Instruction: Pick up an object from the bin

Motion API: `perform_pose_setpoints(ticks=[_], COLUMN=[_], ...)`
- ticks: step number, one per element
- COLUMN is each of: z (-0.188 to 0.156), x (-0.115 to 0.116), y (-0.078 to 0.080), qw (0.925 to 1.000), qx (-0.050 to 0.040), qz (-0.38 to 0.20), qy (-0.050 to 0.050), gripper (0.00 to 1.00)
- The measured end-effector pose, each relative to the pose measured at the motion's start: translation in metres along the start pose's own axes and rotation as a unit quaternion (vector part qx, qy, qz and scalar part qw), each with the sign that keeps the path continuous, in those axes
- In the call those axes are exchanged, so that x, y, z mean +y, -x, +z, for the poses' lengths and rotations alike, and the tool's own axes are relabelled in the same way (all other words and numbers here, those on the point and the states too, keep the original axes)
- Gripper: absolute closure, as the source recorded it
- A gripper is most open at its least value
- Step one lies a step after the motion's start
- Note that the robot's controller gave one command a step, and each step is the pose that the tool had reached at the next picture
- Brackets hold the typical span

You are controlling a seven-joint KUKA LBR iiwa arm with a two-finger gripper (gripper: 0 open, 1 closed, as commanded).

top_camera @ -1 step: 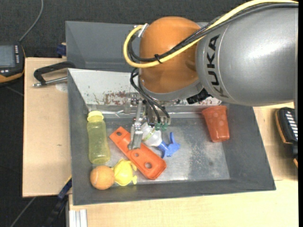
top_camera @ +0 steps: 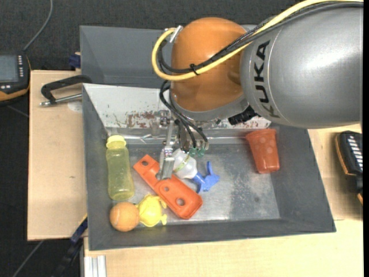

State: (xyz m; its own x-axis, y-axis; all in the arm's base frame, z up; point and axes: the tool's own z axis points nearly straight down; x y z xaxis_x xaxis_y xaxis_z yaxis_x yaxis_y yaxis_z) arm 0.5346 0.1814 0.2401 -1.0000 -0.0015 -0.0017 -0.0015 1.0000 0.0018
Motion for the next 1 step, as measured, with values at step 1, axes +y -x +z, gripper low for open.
perform_pose_setpoints(ticks=[1], z=[0.0468], x=[-0.0164], y=[-0.0263], qw=[0.9997], qx=[0.0005], qz=[0.024], qy=[0.0], gripper=[0.0])
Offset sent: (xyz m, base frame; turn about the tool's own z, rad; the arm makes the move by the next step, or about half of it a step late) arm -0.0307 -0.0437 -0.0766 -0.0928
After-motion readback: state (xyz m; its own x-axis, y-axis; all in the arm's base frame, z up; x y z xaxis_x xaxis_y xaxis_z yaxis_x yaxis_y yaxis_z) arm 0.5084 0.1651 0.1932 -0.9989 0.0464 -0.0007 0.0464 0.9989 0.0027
